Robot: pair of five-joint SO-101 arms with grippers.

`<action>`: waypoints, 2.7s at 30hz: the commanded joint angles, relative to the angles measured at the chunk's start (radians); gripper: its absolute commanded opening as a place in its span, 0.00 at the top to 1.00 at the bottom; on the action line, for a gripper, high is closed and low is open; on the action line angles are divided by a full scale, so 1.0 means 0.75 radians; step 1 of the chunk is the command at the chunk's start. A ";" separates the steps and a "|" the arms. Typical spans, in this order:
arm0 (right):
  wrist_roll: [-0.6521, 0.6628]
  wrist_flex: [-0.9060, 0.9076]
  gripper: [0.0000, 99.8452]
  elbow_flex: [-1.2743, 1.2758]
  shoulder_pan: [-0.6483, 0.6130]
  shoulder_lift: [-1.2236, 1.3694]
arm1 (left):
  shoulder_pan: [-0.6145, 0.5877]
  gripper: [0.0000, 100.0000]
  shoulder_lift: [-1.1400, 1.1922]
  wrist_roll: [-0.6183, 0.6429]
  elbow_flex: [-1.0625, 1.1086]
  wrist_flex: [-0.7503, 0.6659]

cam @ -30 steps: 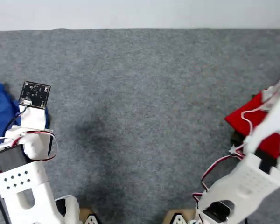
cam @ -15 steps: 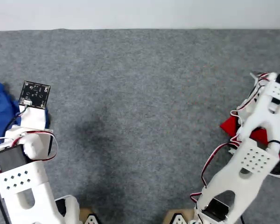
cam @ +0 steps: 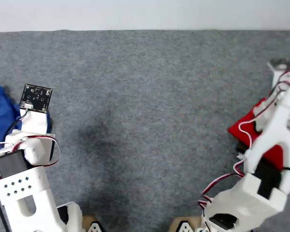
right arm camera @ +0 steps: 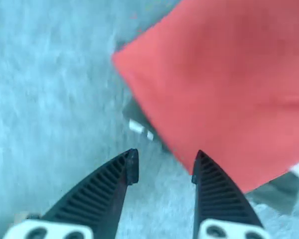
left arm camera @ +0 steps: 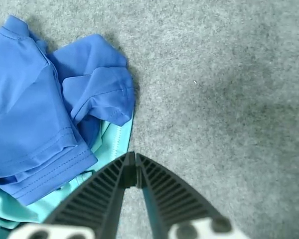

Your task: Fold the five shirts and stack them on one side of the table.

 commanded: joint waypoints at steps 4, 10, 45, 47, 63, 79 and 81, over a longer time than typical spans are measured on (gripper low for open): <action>0.153 0.007 0.83 0.092 0.159 -0.083 | -0.002 0.99 -0.027 -0.010 -0.044 0.008; 0.323 -0.081 0.83 0.119 0.240 -0.058 | -0.002 0.99 -0.027 -0.008 -0.044 0.023; 0.569 -0.294 0.99 -0.113 0.404 0.322 | 0.004 0.99 -0.027 -0.014 -0.044 0.065; 0.622 -0.191 0.99 -0.215 0.404 0.322 | 0.004 0.99 -0.027 -0.014 -0.044 0.065; 1.007 -0.011 0.99 -0.524 0.480 0.339 | 0.004 0.99 -0.027 -0.014 -0.044 0.065; 0.708 0.048 0.73 -0.520 0.386 0.210 | 0.006 0.99 -0.027 -0.014 -0.044 0.065; 0.612 0.048 0.83 -0.491 0.341 0.224 | 0.006 0.99 -0.027 -0.014 -0.044 0.065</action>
